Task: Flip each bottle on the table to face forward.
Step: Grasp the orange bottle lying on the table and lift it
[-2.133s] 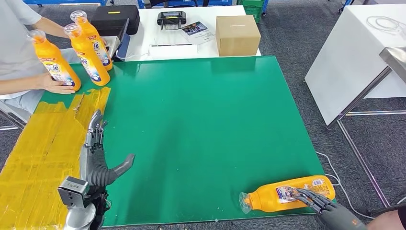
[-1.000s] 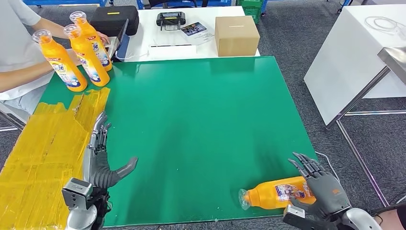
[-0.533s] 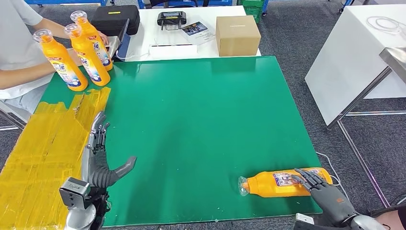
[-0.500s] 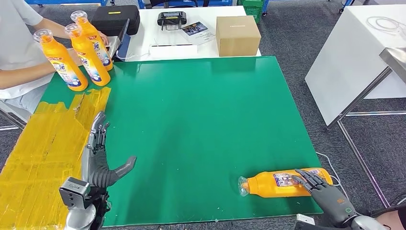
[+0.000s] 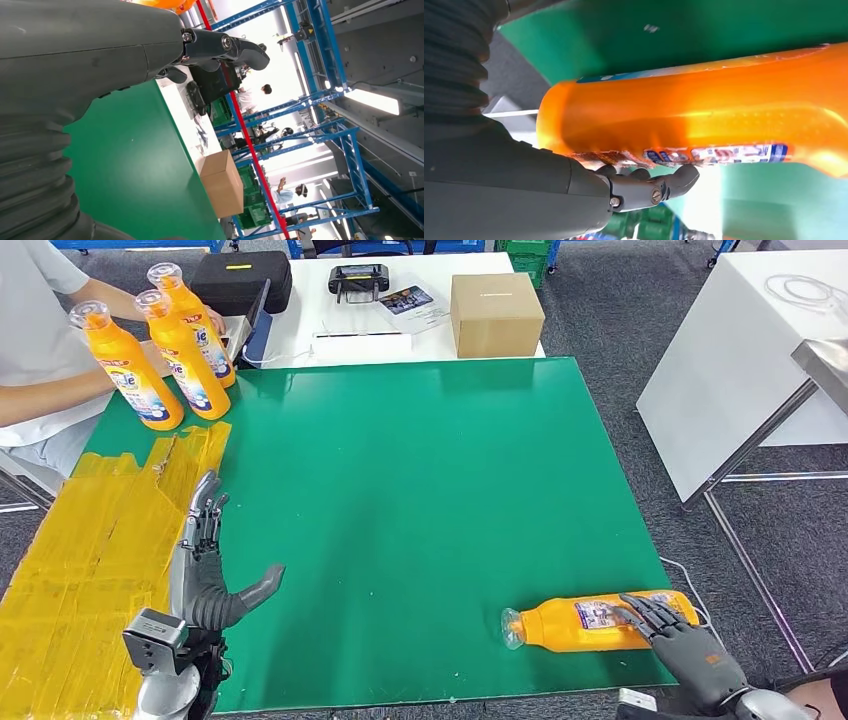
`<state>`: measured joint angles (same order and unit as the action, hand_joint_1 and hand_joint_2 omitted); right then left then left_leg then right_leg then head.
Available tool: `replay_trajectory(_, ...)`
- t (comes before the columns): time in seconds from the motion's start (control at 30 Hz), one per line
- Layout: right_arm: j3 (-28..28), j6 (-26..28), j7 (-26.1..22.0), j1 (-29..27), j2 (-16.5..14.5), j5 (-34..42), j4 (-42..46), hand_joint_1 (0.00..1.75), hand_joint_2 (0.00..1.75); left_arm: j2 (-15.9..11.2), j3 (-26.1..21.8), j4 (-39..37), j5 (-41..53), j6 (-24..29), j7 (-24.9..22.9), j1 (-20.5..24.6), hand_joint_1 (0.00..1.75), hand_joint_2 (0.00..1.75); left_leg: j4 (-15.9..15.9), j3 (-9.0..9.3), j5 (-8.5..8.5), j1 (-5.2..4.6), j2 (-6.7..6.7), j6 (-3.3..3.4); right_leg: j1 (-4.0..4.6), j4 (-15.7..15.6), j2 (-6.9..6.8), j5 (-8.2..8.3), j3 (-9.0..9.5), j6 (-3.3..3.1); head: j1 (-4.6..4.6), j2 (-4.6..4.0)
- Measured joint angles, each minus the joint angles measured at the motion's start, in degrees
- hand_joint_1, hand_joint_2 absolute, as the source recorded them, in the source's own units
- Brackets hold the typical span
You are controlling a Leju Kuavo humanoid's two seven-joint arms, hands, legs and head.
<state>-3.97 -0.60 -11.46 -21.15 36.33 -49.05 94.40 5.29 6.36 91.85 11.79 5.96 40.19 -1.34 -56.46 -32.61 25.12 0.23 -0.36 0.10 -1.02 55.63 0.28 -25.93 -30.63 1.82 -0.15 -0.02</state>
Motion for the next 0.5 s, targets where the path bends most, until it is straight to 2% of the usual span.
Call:
replay_trajectory(0.2,-0.93,3.75,2.76,4.43,-2.61,-8.1,-4.63,0.0,1.75,0.19,-0.02,-0.04,0.66,-0.84,0.0,-0.02,0.0,1.75,0.0,0.01,-0.01,0.01,0.02,-0.01,0.01,0.0,0.01,0.0,0.0,0.0,0.01,0.0)
replay_trajectory(0.5,-1.02,8.4,1.64,8.96,-8.02,-13.12,-9.21,0.0,1.75,0.85,-0.89,-0.11,1.26,-1.08,0.0,-0.1,0.0,1.75,0.0,0.01,-0.01,0.01,0.02,-0.01,0.02,0.01,0.02,0.0,0.0,0.0,0.01,0.0)
